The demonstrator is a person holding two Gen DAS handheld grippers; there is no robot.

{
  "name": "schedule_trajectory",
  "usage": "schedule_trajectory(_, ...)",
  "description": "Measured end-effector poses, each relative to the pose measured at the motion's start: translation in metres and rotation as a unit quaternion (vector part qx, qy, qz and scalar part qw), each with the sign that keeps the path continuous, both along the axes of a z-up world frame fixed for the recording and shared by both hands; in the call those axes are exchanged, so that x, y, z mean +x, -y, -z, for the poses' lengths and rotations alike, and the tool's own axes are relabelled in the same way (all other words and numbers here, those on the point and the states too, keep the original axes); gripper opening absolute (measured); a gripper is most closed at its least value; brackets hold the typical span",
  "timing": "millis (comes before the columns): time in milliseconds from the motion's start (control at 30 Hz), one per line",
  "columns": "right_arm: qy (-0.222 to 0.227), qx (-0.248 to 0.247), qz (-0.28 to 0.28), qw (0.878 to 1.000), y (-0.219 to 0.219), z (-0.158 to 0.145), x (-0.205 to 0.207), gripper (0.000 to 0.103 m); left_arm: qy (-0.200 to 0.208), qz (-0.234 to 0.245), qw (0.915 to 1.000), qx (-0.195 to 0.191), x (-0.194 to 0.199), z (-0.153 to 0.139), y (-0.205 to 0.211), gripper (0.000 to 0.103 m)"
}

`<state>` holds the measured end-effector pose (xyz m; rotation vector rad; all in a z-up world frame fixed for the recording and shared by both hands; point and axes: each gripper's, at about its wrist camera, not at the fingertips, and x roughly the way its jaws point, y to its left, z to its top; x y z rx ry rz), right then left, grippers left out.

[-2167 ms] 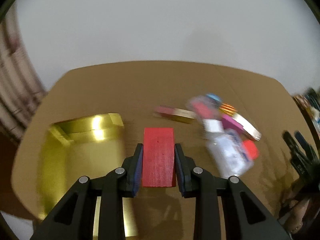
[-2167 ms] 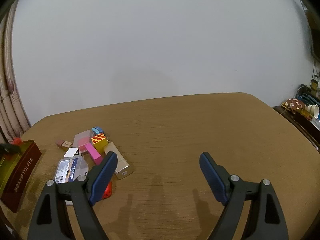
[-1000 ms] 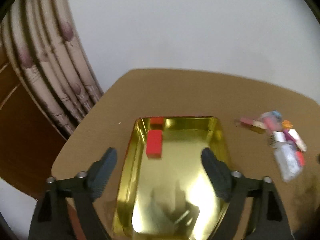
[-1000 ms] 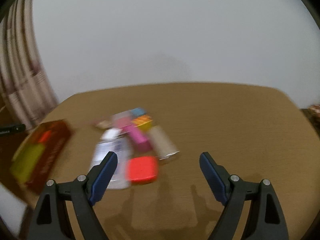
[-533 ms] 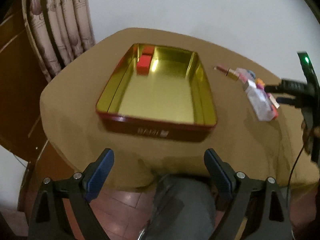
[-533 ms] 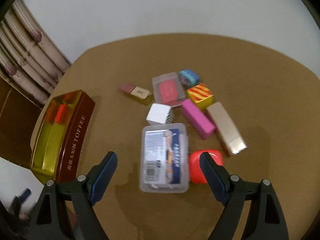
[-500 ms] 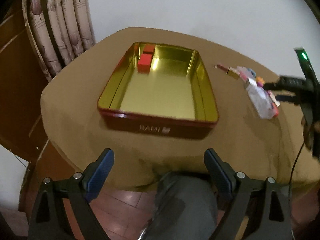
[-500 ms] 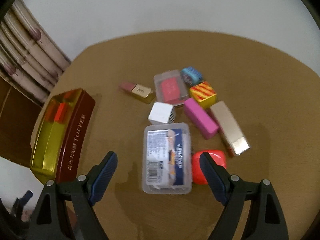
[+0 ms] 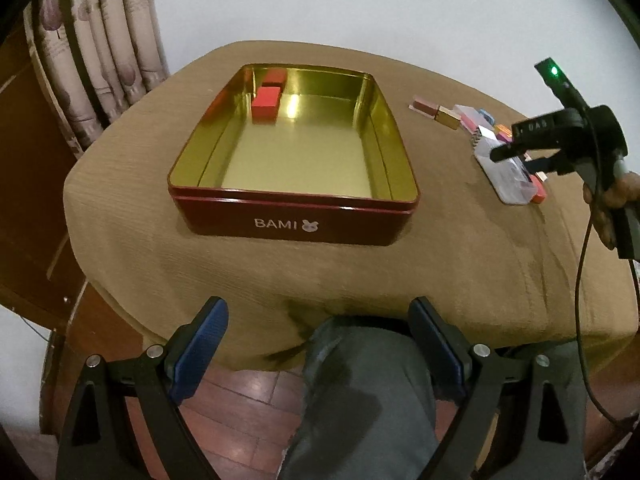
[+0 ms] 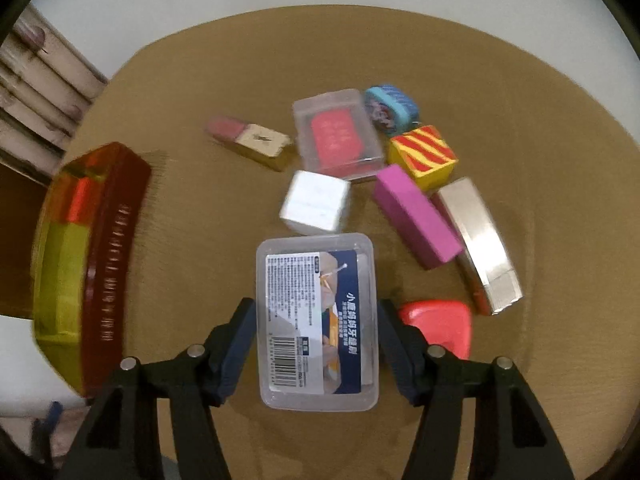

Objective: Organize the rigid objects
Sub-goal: 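Lower the clear box into the gold tin and open the right gripper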

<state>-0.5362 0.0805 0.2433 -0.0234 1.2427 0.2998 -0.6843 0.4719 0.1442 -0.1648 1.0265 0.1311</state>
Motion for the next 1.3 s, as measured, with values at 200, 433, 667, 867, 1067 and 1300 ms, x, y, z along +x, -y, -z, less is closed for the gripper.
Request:
schedule_trajectory(200, 0.043, 0.039, -0.02, 0.998, -0.039, -0.044, -0.026, 0.062, 0.019, -0.024, 0.9995, -0.009, 0.085, 0.0, 0.044, 0.089)
schedule_trajectory(433, 0.025, 0.135, -0.076, 0.988, -0.16, -0.11, -0.028, 0.062, 0.066, -0.056, 0.9961, 0.014, 0.089, -0.019, 0.052, 0.089)
schedule_trajectory(667, -0.024, 0.103, -0.073, 0.992, -0.289, -0.068, 0.005, 0.062, 0.069, -0.064, 0.9955, 0.01, 0.114, -0.016, 0.059, 0.09)
schedule_trajectory(867, -0.049, 0.095, -0.035, 0.994, -0.322, -0.02, 0.027, 0.062, 0.05, -0.065, 0.9964, -0.021, 0.145, -0.004, 0.055, 0.09)
schedule_trajectory(1067, -0.054, 0.087, -0.023, 0.994, -0.352, 0.002, 0.037, 0.063, 0.047, -0.065, 0.9965, -0.023, 0.157, 0.003, 0.054, 0.09)
schedule_trajectory(1300, 0.043, 0.156, -0.059, 0.985, -0.302, -0.022, 0.023, 0.063, 0.041, -0.053, 0.9977, -0.001, 0.167, 0.01, 0.078, 0.09)
